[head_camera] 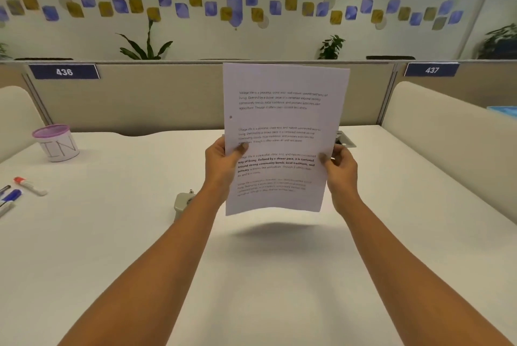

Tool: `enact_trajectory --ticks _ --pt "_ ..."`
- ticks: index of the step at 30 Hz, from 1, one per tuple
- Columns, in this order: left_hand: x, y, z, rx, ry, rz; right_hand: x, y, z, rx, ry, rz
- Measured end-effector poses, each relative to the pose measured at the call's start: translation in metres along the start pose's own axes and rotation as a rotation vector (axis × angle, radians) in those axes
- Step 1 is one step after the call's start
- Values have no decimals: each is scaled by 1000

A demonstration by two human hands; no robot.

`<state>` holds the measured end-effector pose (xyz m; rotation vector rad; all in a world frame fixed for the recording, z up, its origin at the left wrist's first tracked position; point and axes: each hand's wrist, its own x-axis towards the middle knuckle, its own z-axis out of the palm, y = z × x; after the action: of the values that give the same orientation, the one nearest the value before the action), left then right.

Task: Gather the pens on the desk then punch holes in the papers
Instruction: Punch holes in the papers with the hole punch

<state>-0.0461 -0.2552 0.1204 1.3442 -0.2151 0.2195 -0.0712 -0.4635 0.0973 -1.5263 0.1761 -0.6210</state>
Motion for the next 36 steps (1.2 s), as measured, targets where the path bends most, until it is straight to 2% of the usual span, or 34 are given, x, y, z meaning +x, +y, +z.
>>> enact_trajectory --ticks 5,9,15,21,26,30,36 --pt "-10 -17 -1 16 -38 -58 -13 13 -11 53 -36 41" --pt "-20 -34 0 45 -5 -135 -20 25 -14 36 -46 79" --pt "-12 -26 6 89 -40 -92 -12 20 -18 57 -28 42" --pt "-28 -50 5 91 -47 -223 -33 58 -30 -24 -87 128" --pt "-27 -52 2 62 -17 -217 -40 72 -48 -53 -89 203" --pt "-26 -51 3 -15 47 -220 -36 71 -60 60 -51 285" --pt "-28 -47 15 -236 79 -238 -36 63 -51 389 53 354"
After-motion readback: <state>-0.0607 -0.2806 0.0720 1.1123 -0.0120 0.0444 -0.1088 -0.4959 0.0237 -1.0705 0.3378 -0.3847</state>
